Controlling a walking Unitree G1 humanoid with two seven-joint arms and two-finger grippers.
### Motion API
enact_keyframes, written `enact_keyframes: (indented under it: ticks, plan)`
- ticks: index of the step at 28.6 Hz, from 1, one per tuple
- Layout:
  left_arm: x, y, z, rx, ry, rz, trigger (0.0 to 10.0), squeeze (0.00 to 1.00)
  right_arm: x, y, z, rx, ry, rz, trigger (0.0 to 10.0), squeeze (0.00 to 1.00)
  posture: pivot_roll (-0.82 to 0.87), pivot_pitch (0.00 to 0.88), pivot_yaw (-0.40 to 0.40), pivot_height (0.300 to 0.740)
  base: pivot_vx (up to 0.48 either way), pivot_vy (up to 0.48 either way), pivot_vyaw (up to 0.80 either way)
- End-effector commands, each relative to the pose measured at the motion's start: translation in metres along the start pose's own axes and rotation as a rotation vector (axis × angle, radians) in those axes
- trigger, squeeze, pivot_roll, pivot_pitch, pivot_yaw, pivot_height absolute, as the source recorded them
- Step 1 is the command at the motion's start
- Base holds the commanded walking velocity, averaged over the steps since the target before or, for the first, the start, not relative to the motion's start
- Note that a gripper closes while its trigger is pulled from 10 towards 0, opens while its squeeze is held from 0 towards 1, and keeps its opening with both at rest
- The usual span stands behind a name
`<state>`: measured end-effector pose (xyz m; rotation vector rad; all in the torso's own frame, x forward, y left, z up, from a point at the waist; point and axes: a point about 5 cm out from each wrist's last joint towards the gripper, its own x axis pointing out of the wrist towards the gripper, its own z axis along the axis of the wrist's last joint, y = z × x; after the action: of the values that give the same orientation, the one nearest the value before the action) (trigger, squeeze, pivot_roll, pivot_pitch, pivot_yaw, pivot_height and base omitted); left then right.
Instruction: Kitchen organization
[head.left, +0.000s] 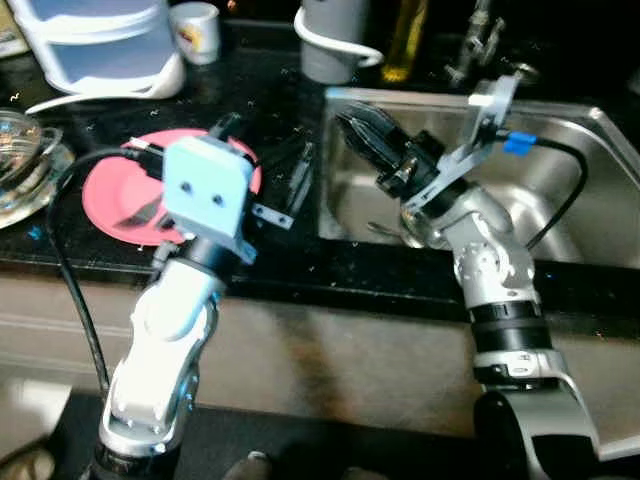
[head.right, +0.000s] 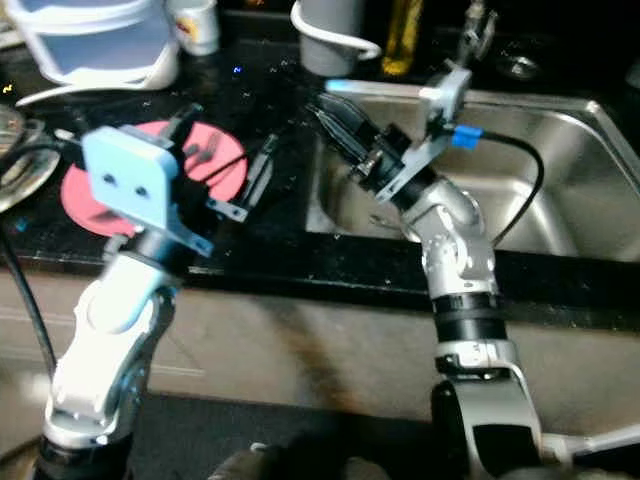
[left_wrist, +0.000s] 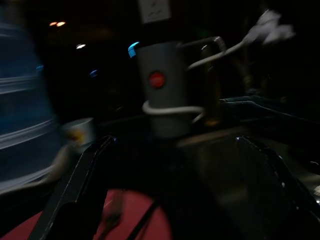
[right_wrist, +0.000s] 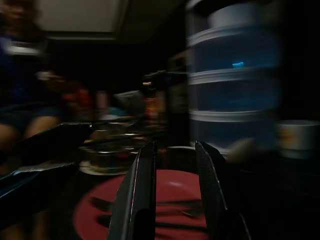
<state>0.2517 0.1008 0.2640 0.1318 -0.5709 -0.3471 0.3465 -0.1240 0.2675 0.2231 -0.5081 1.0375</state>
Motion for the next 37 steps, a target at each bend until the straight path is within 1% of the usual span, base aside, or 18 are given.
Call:
enact_keyframes:
  ticks: [1, 6, 8, 11, 14, 17, 19, 21, 23, 25, 26, 27, 28, 29, 30, 33, 34, 37]
  plan:
    - [0.001, -0.001, 0.002, -0.004, 0.003, -0.017, 10.0, 0.00, -0.004, 0.002, -0.001, 0.009, 0.004, 0.012, 10.0, 0.00, 0.09, 0.074, -0.060, 0.740, 0.000, 0.000, 0.80]
    - [0.001, 0.002, 0.000, 0.006, 0.018, -0.024, 10.0, 0.00, -0.007, 0.002, -0.003, 0.012, 0.015, 0.005, 10.0, 0.00, 0.09, 0.070, -0.058, 0.740, 0.000, 0.000, 0.80]
    - [0.001, 0.003, -0.002, 0.010, 0.035, -0.036, 10.0, 0.00, -0.007, -0.001, -0.004, -0.013, 0.026, -0.042, 10.0, 0.00, 0.09, 0.068, -0.056, 0.740, 0.000, 0.000, 0.80]
    - [0.001, 0.002, -0.005, 0.007, 0.051, -0.059, 10.0, 0.00, -0.006, -0.006, -0.005, -0.010, 0.037, -0.093, 10.0, 0.00, 0.09, 0.068, -0.053, 0.740, 0.000, 0.000, 0.00]
    - [0.002, -0.001, -0.008, 0.005, 0.073, -0.102, 10.0, 0.00, -0.006, -0.006, -0.005, -0.024, 0.051, -0.096, 10.0, 0.00, 0.08, 0.072, -0.049, 0.740, 0.000, 0.000, 0.00]
    - [0.004, 0.000, -0.011, -0.010, 0.090, -0.127, 10.0, 0.00, -0.008, -0.004, -0.006, -0.035, 0.065, -0.090, 10.0, 0.00, 0.08, 0.078, -0.046, 0.740, 0.000, 0.000, 0.00]
    - [0.005, 0.005, -0.015, -0.006, 0.117, -0.153, 10.0, 0.00, -0.010, -0.004, -0.008, -0.062, 0.093, -0.092, 10.0, 0.00, 0.07, 0.081, -0.042, 0.740, 0.000, 0.000, 0.00]
    - [0.007, 0.016, -0.022, 0.031, 0.157, -0.180, 10.0, 0.00, -0.013, -0.004, -0.011, -0.075, 0.122, -0.091, 10.0, 0.00, 0.07, 0.084, -0.042, 0.740, 0.000, 0.000, 0.00]
    - [0.010, 0.027, -0.030, 0.036, 0.205, -0.192, 10.0, 0.00, -0.018, -0.003, -0.014, -0.091, 0.160, -0.084, 10.0, 0.00, 0.07, 0.084, -0.042, 0.740, 0.000, 0.000, 0.00]
    - [0.013, 0.037, -0.034, 0.095, 0.233, -0.219, 10.0, 0.00, -0.023, -0.003, -0.014, -0.101, 0.188, -0.072, 10.0, 0.00, 0.06, 0.095, -0.036, 0.740, 0.000, 0.000, 0.00]
    - [0.015, 0.046, -0.039, 0.132, 0.268, -0.223, 10.0, 0.00, -0.027, -0.002, -0.013, -0.105, 0.200, -0.060, 10.0, 0.00, 0.06, 0.099, -0.032, 0.740, 0.000, 0.000, 0.00]
    - [0.015, 0.052, -0.043, 0.155, 0.292, -0.223, 10.0, 0.00, -0.030, -0.003, -0.011, -0.110, 0.206, -0.062, 10.0, 0.00, 0.05, 0.101, -0.030, 0.740, 0.000, 0.000, 0.00]
    - [0.015, 0.052, -0.043, 0.155, 0.292, -0.223, 10.0, 0.00, -0.030, -0.003, -0.011, -0.110, 0.206, -0.062, 10.0, 0.00, 0.05, 0.101, -0.030, 0.740, 0.000, 0.000, 0.00]
    - [0.015, 0.061, -0.050, 0.194, 0.330, -0.226, 10.0, 0.00, -0.033, -0.004, -0.008, -0.121, 0.215, -0.066, 10.0, 0.00, 0.04, 0.108, -0.025, 0.740, 0.000, 0.000, 0.00]
    - [0.014, 0.065, -0.053, 0.210, 0.344, -0.228, 10.0, 0.00, -0.034, -0.004, -0.007, -0.125, 0.218, -0.067, 10.0, 0.00, 0.04, 0.108, -0.025, 0.740, 0.000, 0.000, 0.00]
    - [0.013, 0.071, -0.058, 0.205, 0.359, -0.236, 10.0, 0.00, -0.036, -0.005, -0.006, -0.132, 0.219, -0.079, 10.0, 0.00, 0.04, 0.113, -0.024, 0.740, 0.000, 0.000, 0.00]
    - [0.015, 0.074, -0.058, 0.207, 0.341, -0.238, 10.0, 0.00, -0.037, -0.005, -0.006, -0.135, 0.219, -0.085, 10.0, 0.00, 0.04, 0.113, -0.024, 0.740, 0.000, 0.000, 0.00]
    - [0.019, 0.076, -0.056, 0.200, 0.325, -0.243, 10.0, 0.00, -0.037, -0.003, -0.007, -0.135, 0.224, -0.082, 10.0, 0.00, 0.03, 0.122, -0.024, 0.740, 0.000, 0.000, 0.00]
